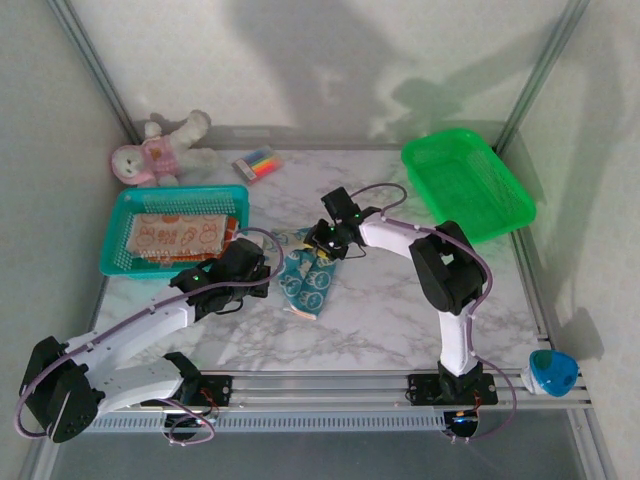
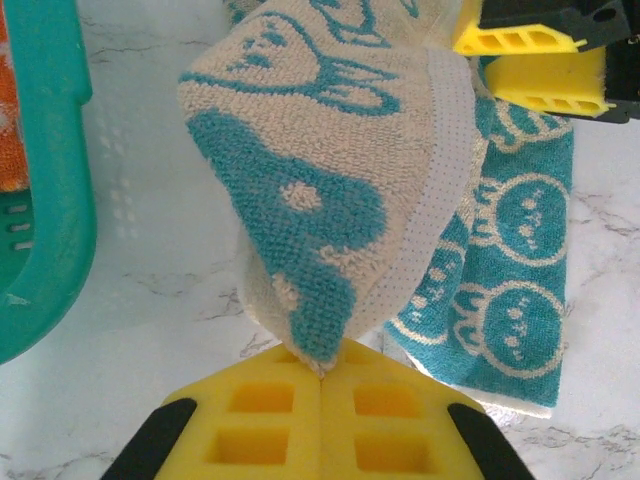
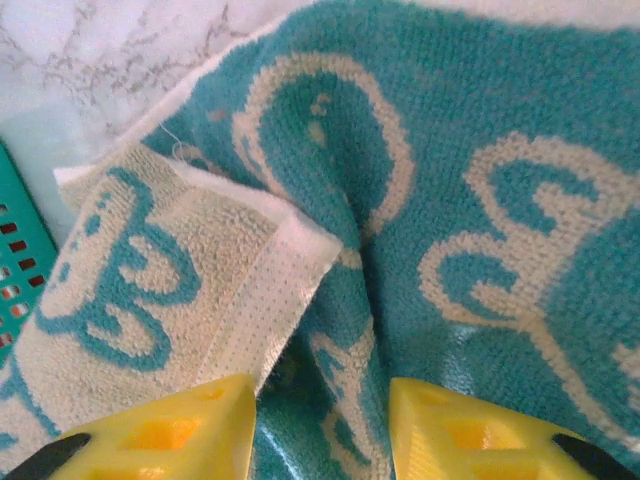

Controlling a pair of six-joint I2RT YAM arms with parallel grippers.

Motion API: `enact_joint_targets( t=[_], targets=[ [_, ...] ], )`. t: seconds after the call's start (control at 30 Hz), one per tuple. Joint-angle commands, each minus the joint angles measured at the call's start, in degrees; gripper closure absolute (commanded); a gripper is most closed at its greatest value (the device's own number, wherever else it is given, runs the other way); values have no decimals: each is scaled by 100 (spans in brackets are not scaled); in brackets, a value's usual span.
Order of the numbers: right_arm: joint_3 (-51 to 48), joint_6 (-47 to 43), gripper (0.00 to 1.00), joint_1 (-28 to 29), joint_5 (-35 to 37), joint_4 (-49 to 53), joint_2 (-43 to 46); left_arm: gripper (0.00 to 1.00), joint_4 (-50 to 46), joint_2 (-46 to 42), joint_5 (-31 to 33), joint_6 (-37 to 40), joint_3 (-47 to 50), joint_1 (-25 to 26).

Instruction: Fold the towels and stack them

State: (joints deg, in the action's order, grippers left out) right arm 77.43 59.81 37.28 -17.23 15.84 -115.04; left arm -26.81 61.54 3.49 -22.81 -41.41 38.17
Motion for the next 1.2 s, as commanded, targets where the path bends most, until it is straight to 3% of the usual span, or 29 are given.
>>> enact_joint_targets(
  t=[0.0,0.5,0.6,0.7,1.07,1.17],
  targets=[
    [233,235,63,-111,-70,-195,-146,100,44,-83,74,-112,-43,36],
    [836,137,68,-211,-26,-40,-672,100,35,-28,98,-116,-48,59],
    [924,89,81,-235,5,19,-738,100,44,-12,108,-107,-34,54],
    [946,59,100,-257,14,14,-735,100,35,4,125,-96,-45,56],
    [982,-42,100,-302,1,166,-382,100,33,49,214,-76,-61,61],
    [683,295,91,-289,-240,-172,-348,100,36,100,205,-74,-65,59]
  ],
)
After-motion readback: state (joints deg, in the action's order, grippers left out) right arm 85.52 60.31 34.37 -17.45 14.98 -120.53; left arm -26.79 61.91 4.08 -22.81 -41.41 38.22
